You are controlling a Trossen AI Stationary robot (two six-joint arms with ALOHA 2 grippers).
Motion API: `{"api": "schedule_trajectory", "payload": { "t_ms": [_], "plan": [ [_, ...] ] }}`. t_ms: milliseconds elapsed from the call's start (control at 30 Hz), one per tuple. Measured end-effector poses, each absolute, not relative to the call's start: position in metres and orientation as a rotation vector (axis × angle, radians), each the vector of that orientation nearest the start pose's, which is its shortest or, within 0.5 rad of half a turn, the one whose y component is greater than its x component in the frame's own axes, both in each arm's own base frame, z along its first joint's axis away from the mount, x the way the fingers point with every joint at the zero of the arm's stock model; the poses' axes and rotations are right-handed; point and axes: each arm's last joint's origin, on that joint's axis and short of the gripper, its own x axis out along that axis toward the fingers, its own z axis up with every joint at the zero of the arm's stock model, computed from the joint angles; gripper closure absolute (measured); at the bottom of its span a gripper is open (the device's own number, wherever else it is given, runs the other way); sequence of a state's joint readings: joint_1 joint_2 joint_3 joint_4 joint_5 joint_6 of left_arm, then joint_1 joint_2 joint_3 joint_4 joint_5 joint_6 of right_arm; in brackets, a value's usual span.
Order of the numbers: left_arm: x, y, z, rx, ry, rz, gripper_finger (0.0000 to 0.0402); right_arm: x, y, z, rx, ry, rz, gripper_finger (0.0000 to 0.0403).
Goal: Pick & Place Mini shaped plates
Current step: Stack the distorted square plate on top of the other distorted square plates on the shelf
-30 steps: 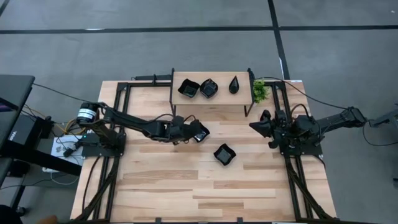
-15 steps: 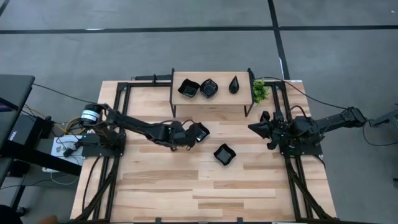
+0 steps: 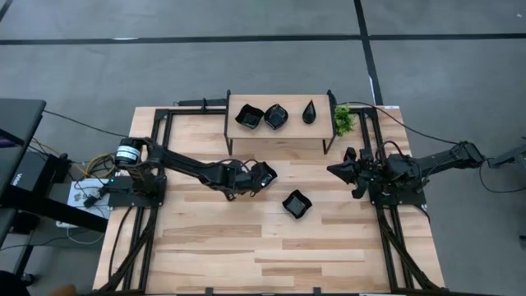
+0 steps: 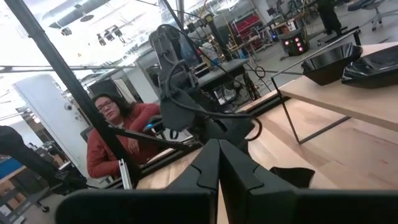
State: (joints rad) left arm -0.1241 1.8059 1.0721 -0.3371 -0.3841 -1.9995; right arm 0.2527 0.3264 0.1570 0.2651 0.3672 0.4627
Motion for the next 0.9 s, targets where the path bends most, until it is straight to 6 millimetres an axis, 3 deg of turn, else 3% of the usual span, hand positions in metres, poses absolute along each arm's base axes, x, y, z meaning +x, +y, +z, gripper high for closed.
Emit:
{"api": "schedule_trajectory", "payload": {
  "t_ms": [333, 900],
  "plan": [
    [0.349, -0.026, 0.156, -1.533, 0.410, 1.124, 0.0309, 0.115, 0.019, 0.205, 0.356, -0.009, -0.113, 0.0403],
    [0.350, -0.016, 0.156, -1.572, 0.438, 1.126, 0.0309, 0.115, 0.020, 0.203, 0.365, 0.017, -0.090, 0.0403]
  ]
}}
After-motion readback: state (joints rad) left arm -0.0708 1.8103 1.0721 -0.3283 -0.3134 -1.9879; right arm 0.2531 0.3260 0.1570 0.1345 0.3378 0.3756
